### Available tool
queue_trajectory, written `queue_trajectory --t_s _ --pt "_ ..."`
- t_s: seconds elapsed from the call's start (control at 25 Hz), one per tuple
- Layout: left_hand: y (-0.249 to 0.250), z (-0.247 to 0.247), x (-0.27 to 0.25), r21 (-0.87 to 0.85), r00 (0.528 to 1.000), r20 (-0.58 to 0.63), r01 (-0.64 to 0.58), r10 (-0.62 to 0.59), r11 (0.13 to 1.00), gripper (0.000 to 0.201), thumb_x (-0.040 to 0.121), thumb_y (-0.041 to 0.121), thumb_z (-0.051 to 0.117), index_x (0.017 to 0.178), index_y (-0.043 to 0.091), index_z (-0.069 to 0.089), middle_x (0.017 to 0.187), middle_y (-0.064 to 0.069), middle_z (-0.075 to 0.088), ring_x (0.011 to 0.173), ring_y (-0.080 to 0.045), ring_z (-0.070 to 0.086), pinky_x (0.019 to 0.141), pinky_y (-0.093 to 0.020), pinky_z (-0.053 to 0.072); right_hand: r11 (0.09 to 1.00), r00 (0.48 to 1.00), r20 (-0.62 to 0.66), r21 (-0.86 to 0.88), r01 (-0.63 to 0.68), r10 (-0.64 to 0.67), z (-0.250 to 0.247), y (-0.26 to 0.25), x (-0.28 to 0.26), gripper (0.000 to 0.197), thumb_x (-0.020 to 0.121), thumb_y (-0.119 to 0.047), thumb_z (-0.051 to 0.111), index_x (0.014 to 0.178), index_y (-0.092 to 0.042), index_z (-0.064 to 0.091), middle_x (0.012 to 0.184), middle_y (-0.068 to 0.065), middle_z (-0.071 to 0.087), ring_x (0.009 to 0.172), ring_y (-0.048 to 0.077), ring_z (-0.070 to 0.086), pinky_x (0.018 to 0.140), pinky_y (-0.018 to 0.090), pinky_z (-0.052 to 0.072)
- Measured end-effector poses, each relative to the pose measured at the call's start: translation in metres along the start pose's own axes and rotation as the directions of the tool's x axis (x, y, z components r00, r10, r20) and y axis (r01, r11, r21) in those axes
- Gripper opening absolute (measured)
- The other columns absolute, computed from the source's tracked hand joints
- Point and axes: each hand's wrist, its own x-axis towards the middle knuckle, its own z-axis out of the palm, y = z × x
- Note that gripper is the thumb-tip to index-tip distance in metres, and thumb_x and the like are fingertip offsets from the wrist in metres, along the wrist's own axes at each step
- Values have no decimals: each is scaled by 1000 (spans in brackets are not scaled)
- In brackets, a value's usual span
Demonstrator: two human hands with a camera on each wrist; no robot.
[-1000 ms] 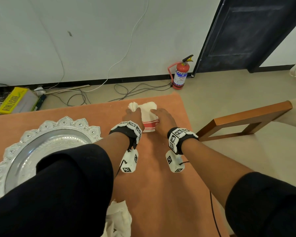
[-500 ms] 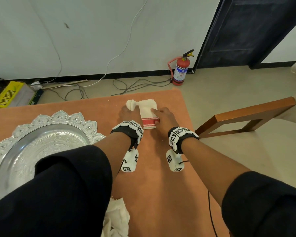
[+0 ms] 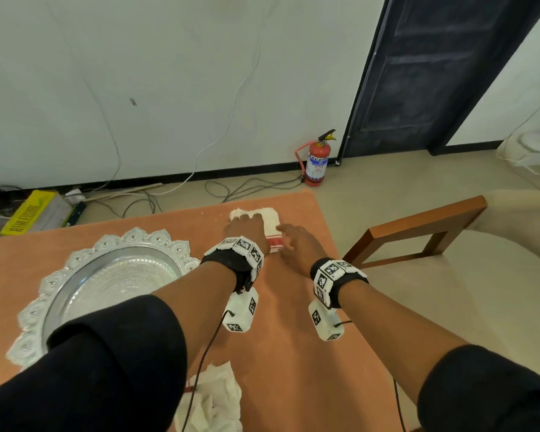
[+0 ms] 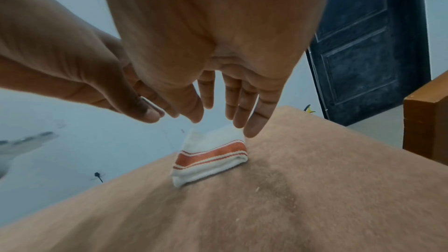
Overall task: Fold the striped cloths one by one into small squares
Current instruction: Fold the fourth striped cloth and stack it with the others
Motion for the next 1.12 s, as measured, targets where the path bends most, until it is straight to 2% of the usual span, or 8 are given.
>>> queue_trajectory --t_s 0.16,0.28,0.4,0.6,0.72,0.84,0.92,1.12 --pt "1 -22 -60 -13 985 -19 -172 172 985 44 89 20 63 132 19 60 128 -4 66 118 -28 62 112 -47 42 991 993 -81 90 96 -89 -9 -29 -54 44 90 -15 64 133 -24 60 126 3 64 110 20 61 96 36 50" --pt "-12 -29 -113 -19 968 -73 -243 241 970 40 88 19 62 128 21 65 122 -4 70 112 -28 65 99 -43 51 972 983 -143 185 145 -119 -8 -47 -96 34 90 -12 66 123 -21 67 116 -2 69 100 15 63 90 31 52" --pt "-33 -27 -172 -55 936 -115 -341 334 938 36 92 23 63 128 22 68 124 -2 71 116 -24 64 96 -38 52 959 979 -127 213 186 -162 6 -58 -144 29 89 -13 68 117 -21 69 108 -6 70 97 11 64 88 29 53" --pt "-81 -2 -266 -174 862 -16 -502 507 847 32 96 23 62 127 22 70 126 4 69 111 -11 61 90 -19 42 960 987 -30 229 160 -157 48 -72 -213 25 85 -13 69 106 -25 71 97 -12 69 91 7 64 85 31 55" --pt "-114 32 -305 -160 851 3 -518 526 840 37 96 24 66 132 20 66 135 3 65 119 -16 60 100 -28 46 971 995 66 231 63 -80 81 -73 -245 28 81 -21 67 107 -29 71 97 -13 71 91 8 67 87 35 57" --pt "-137 70 -324 15 870 33 -493 492 870 57 96 26 65 150 21 48 163 1 38 139 -29 47 108 -40 45 996 976 217 77 -35 17 108 -75 -270 36 80 -30 71 116 -28 68 103 -9 72 95 13 67 89 40 56" --pt "-142 90 -324 32 876 55 -482 480 876 69 94 21 66 157 16 38 168 -6 27 142 -34 45 109 -43 45 998 952 302 -60 -36 53 122 -75 -283 45 82 -31 74 125 -22 64 114 -2 70 101 20 66 91 40 55" --pt "-146 116 -306 24 908 57 -417 416 908 58 91 23 65 145 14 48 140 -10 58 122 -33 59 96 -43 52 982 958 255 -171 -85 127 147 -72 -297 31 82 -30 70 110 -19 64 106 5 70 94 30 65 76 35 52"
